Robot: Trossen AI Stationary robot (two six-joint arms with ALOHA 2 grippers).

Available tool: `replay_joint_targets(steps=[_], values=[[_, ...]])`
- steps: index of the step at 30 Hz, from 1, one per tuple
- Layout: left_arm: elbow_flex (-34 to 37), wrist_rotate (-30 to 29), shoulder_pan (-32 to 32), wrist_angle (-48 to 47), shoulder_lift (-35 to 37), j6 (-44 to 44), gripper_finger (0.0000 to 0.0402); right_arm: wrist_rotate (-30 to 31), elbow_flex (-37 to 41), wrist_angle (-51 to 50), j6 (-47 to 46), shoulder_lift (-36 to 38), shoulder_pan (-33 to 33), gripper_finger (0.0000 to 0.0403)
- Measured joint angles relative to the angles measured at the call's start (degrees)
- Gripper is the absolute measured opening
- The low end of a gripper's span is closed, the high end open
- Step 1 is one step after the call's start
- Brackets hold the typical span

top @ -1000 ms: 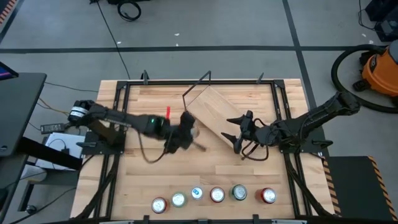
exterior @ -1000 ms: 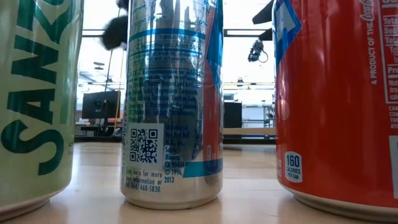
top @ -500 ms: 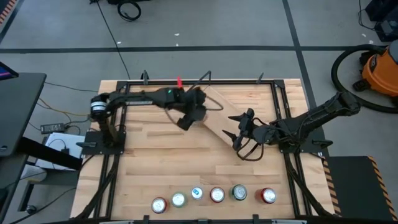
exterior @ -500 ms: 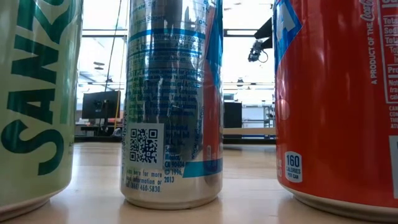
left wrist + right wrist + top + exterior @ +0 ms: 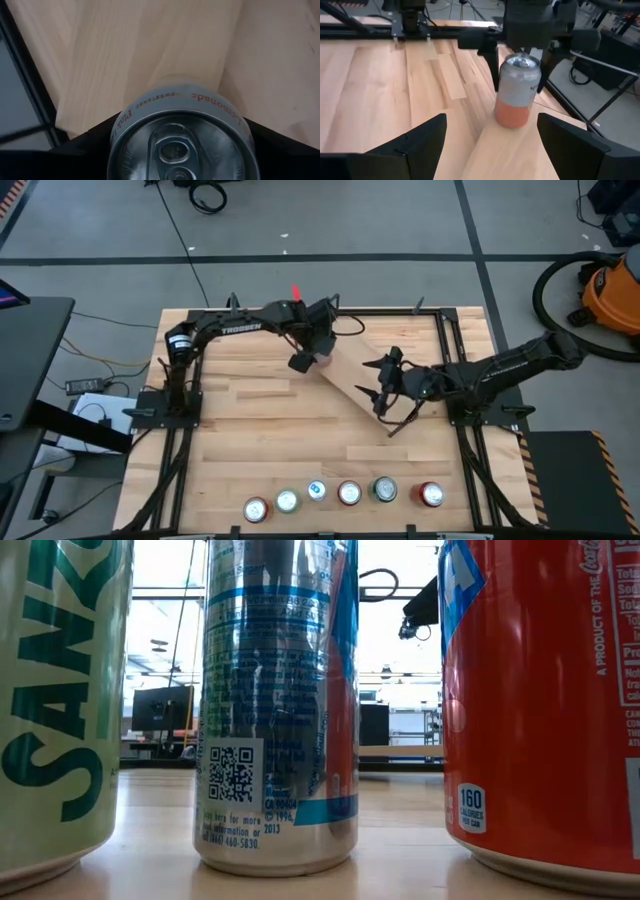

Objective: Place canned beverage on shelf
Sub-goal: Put the white soda can on the shelf

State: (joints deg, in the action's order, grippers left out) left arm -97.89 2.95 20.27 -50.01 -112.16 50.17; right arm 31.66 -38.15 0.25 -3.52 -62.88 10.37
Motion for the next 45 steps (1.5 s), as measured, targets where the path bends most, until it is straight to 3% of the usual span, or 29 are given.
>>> replay_joint_targets(steps=[9,17,36,45], values=[[0.0,0.0,-0.5,1.7,-0.2,-2.9,0.0355,-10.6,0.0,0.5,3.6,0.1,-7.7,0.0323],[0.0,-3.1,-1.6,4.4,-0.1,-4.4,0.0396,-14.7,0.0,0.5,5.8,0.1,-12.5,0.0323],[0.1,-18.8,-2.5,3.1,0.6,-3.6,0.0398,-14.8,0.0,0.5,5.7,0.1,-14.8,0.0323],[0.1,-19.9,-2.5,2.6,0.6,-4.1,0.0397,-14.8,0.0,0.5,5.7,0.1,-14.8,0.0323]])
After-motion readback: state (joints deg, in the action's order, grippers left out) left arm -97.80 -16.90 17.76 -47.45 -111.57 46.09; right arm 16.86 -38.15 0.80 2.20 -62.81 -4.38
